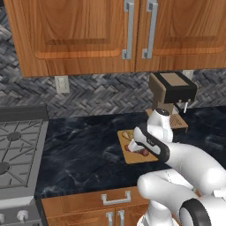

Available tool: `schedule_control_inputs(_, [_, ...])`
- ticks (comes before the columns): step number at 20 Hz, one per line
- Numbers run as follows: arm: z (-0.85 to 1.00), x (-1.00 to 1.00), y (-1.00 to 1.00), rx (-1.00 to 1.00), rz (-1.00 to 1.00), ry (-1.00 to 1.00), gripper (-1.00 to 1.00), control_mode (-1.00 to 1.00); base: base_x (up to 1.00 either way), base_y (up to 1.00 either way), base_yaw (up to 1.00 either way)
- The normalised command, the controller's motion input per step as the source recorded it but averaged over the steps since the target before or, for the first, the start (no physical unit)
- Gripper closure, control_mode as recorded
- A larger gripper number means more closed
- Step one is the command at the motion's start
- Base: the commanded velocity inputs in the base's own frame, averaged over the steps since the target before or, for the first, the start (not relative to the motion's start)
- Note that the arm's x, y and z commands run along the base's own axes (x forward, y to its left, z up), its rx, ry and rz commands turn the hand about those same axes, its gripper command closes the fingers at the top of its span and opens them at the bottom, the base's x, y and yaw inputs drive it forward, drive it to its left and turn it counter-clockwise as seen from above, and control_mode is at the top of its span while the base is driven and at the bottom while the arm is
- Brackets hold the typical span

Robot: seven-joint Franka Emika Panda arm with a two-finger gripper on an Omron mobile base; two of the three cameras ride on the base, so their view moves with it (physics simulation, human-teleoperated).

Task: Retrieve the sausage and cheese from the fridge and place them on the cutting board on the counter.

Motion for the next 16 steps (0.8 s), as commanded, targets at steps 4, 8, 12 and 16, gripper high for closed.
schedule_control_inputs(4, [0.00,0.05,0.00,0.00,0.00,-0.06,1.00,-1.00,0.00,0.00,0.00])
schedule_control_inputs(8, [0.00,0.02,0.00,0.00,0.00,-0.02,1.00,-1.00,0.00,0.00,0.00])
schedule_control_inputs(12, [-0.08,0.00,0.00,0.00,0.00,-0.01,1.00,-1.00,0.00,0.00,0.00])
schedule_control_inputs(16, [-0.20,0.01,0.00,0.00,0.00,0.00,1.00,-1.00,0.00,0.00,0.00])
